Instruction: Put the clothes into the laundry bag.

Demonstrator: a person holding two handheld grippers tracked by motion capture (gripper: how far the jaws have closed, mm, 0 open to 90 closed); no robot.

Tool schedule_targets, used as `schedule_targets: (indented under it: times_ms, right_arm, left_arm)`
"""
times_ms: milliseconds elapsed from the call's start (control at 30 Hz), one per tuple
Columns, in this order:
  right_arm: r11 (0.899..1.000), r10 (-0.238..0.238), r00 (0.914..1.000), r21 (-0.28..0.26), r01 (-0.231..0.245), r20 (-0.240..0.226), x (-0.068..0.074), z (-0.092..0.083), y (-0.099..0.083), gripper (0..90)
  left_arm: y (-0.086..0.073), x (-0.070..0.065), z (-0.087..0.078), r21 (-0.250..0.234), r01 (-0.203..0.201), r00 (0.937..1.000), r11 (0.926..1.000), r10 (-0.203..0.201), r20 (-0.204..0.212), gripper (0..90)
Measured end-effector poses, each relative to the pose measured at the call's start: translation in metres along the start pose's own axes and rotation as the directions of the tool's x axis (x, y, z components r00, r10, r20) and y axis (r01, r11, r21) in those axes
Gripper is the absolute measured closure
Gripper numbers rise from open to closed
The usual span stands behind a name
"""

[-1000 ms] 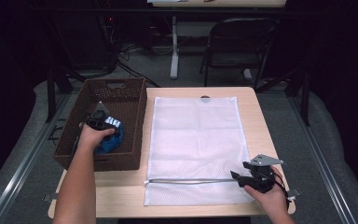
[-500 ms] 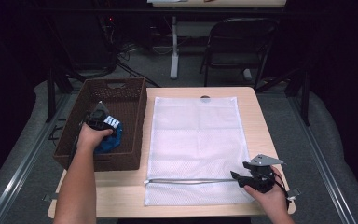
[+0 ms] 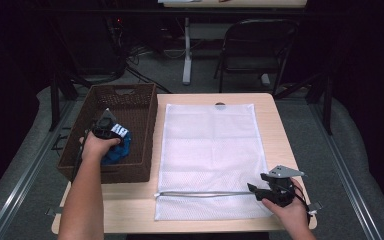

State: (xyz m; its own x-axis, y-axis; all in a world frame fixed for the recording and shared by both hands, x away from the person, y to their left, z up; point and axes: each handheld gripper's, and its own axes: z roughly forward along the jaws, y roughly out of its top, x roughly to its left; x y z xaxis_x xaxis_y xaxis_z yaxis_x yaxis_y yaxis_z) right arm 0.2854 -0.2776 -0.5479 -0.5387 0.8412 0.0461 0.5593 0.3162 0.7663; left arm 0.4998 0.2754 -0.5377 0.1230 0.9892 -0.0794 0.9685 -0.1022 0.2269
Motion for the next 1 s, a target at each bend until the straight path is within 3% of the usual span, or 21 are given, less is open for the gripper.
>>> schedule_targets:
  times_ms: [233,600,933,1000]
  right_arm:
    - [1.000,-0.002,1.0000,0.000,0.002,-0.001,0.0002,0.0002,0.0001,34.7]
    - [1.000,-0.001,1.0000,0.002,0.001,-0.004,0.0011,0.0019,-0.0001,34.7]
    - [0.999,-0.052,0.9987,-0.009,0.052,-0.005,0.0061,0.0048,0.0015,38.9]
    - [1.000,-0.013,0.9993,-0.013,0.013,-0.034,0.0055,0.0052,0.0029,40.6]
  left_arm:
    - [-0.0003,0.0008,-0.0007,-0.006,-0.008,1.0000,1.0000,0.008,0.000,38.0]
    - [-0.0008,0.0006,-0.0035,-0.026,-0.015,0.9998,0.9996,0.015,0.013,52.5]
    - [-0.0010,0.0004,-0.0056,-0.036,-0.015,0.9996,0.9992,0.016,0.025,61.4]
    - [-0.0011,0.0001,-0.0060,-0.036,-0.010,0.9995,0.9993,0.011,0.029,62.9]
